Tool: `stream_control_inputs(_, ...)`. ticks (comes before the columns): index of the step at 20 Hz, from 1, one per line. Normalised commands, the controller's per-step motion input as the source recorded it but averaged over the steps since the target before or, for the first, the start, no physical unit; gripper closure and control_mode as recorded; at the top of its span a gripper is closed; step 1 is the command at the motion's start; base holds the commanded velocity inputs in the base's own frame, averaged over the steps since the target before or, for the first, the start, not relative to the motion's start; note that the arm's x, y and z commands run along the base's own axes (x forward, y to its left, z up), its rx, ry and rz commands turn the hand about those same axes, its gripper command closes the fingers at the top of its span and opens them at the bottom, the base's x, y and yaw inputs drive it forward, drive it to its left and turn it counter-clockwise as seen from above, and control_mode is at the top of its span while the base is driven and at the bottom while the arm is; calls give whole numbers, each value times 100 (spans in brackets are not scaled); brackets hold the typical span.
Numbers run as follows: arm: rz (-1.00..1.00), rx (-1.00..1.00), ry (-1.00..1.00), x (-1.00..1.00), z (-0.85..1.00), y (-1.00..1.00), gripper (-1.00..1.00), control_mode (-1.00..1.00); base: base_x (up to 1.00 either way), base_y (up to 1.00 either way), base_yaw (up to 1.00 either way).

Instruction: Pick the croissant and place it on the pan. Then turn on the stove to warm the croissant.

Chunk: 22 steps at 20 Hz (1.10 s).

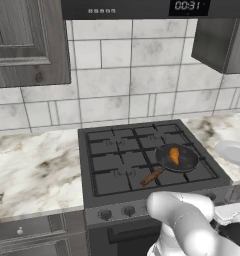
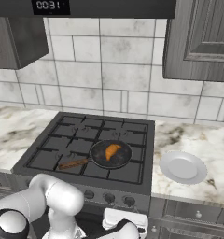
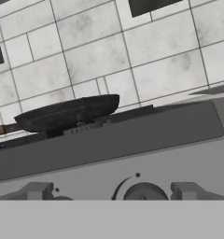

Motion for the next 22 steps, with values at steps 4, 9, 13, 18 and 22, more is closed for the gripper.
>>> stream_control_inputs(4, 0, 0, 0, 5, -2, 0, -100, -100, 0, 0, 0)
stream_control_inputs(9, 0, 0, 0, 10, 0, 1, -100, -100, 0, 0, 0)
stream_control_inputs(13, 0, 0, 0, 11, 0, 2, -100, -100, 0, 0, 0)
stream_control_inputs(18, 0, 0, 0, 5, -13, 0, -100, -100, 0, 0, 0)
stream_control_inputs(22, 0, 0, 0, 8, -14, 0, -100, -100, 0, 0, 0)
